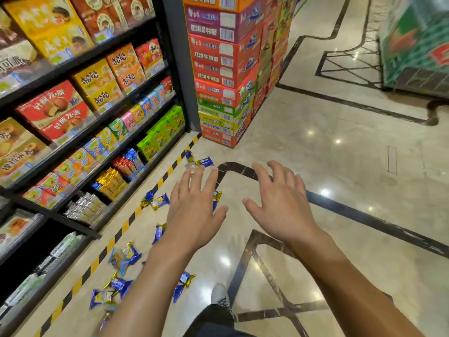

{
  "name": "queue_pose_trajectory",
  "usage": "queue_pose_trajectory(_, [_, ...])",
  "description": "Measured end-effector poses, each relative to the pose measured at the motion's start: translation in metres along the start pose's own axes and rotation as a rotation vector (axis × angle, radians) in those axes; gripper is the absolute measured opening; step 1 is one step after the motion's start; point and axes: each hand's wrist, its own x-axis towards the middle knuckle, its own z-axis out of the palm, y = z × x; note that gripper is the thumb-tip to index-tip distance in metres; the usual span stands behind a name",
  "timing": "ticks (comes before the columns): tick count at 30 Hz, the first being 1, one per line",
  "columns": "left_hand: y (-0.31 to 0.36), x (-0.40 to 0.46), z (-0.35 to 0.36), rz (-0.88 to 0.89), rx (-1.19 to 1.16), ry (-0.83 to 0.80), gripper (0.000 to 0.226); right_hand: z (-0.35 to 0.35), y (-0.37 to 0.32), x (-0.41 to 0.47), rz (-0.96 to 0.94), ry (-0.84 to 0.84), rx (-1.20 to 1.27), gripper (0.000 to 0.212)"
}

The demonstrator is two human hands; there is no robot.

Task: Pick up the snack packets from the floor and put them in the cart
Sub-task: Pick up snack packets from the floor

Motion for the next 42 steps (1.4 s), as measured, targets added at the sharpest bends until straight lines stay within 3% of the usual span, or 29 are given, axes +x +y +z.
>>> queue_pose_trajectory(6, [-0.013,0.1,-0.007,0.03,-0.011,-0.017,0.081,-0.005,0.001,0.082,0.024,-0.009,0.012,0.075])
queue_pose_trajectory(13, [0.001,0.199,0.014,0.03,-0.011,-0.062,0.084,0.003,0.055,0.164,0.055,-0.005,-0.007,0.076])
queue_pose_trajectory(23, [0.016,0.331,0.02,-0.141,0.036,-0.054,0.085,0.003,0.145,0.314,-0.07,-0.088,0.075,0.076])
queue_pose_trajectory(31, [0.033,0.366,0.04,-0.332,-0.014,-0.1,0.09,0.011,0.194,0.407,-0.164,-0.189,0.088,0.072])
queue_pose_trajectory(42, [0.004,0.416,0.046,-0.386,-0.001,-0.062,0.089,0.021,0.147,0.496,-0.357,-0.217,0.032,0.074])
